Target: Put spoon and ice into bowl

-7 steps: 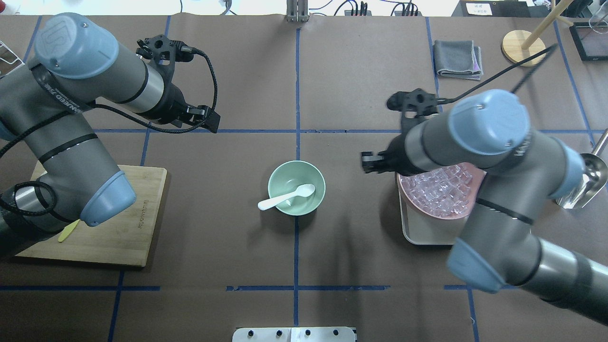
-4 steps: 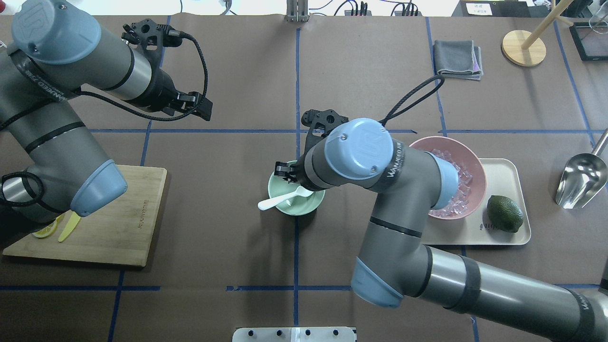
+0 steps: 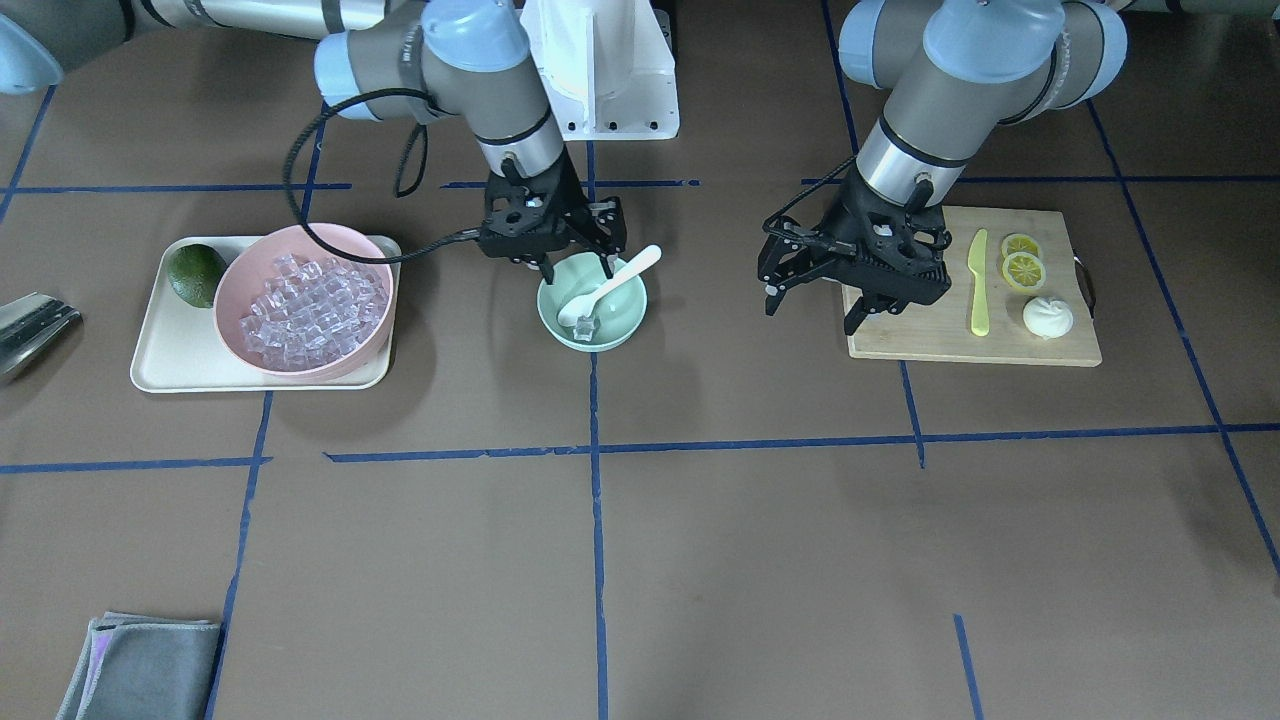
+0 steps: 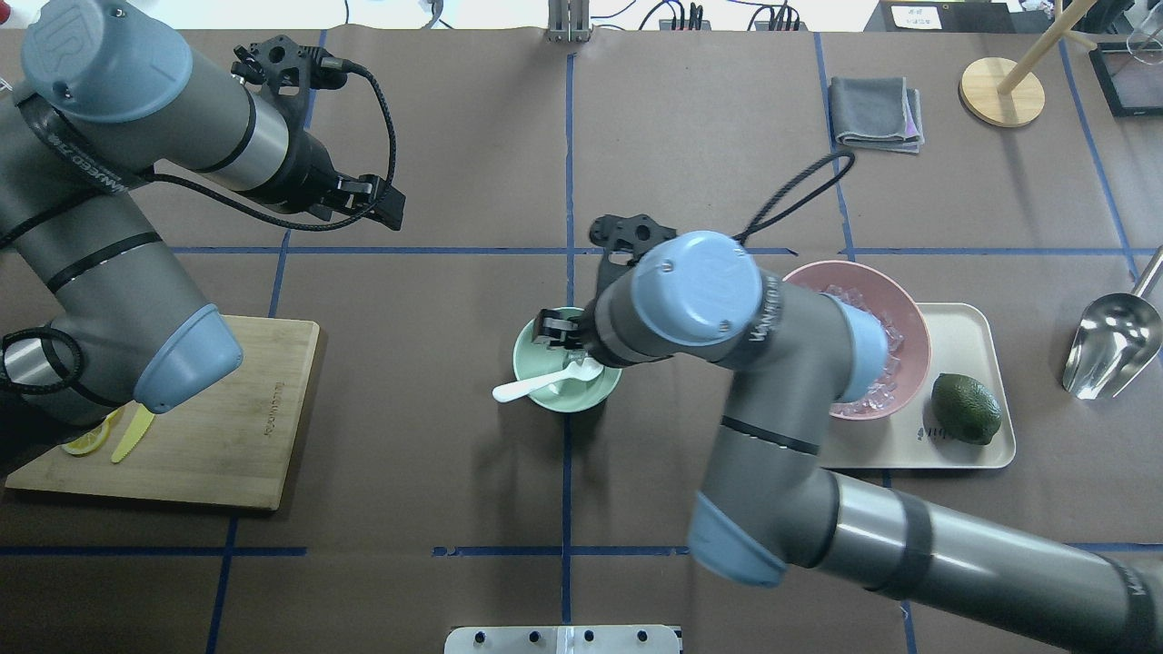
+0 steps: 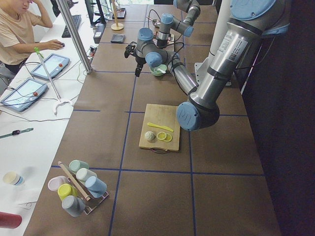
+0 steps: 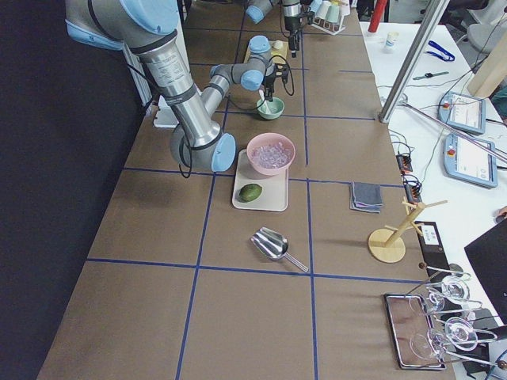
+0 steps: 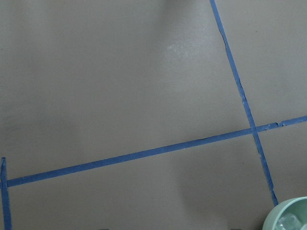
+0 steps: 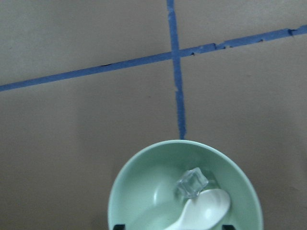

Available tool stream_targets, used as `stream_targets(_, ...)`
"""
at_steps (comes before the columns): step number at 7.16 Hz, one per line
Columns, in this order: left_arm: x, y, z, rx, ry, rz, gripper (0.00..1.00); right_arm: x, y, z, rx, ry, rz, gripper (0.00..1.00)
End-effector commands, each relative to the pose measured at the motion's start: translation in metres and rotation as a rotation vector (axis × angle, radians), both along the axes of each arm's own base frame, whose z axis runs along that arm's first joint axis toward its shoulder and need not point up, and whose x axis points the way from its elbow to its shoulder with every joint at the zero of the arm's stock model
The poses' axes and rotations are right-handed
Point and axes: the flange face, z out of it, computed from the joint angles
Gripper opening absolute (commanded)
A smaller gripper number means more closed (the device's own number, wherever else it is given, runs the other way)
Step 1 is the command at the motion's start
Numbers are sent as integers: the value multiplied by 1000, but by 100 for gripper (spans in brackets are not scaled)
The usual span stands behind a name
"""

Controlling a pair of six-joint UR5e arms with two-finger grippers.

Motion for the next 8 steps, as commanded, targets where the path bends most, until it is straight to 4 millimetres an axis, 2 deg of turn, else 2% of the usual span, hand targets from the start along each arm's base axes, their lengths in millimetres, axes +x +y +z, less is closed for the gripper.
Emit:
stream_targets(1, -2, -1, 8, -9, -10, -2, 88, 97, -31, 28, -66, -33, -18, 100)
stream_targets(2, -1, 0, 24, -26, -29, 1, 88, 147, -60, 56, -72, -20, -34, 100)
stream_targets(3, -7, -3, 44, 8, -69, 34, 88, 200, -81, 107, -32, 38, -67, 100)
stream_targets(4, -33, -13, 71, 33, -111, 45, 88, 270, -103, 153, -1, 67, -94, 100)
stream_targets(5, -59, -15, 102, 26, -123, 101, 88, 337, -112, 201, 47, 90, -135, 100)
stream_targets(6, -109, -23, 146, 50, -161, 154, 88, 390, -109, 259, 95, 165, -185, 100)
stream_targets(7, -174, -38, 195, 77, -196, 182, 88, 441, -120, 298, 106, 237, -238, 100)
stream_targets(8, -215, -60, 244, 72, -194, 236, 88, 485, -128, 322, 123, 279, -283, 100)
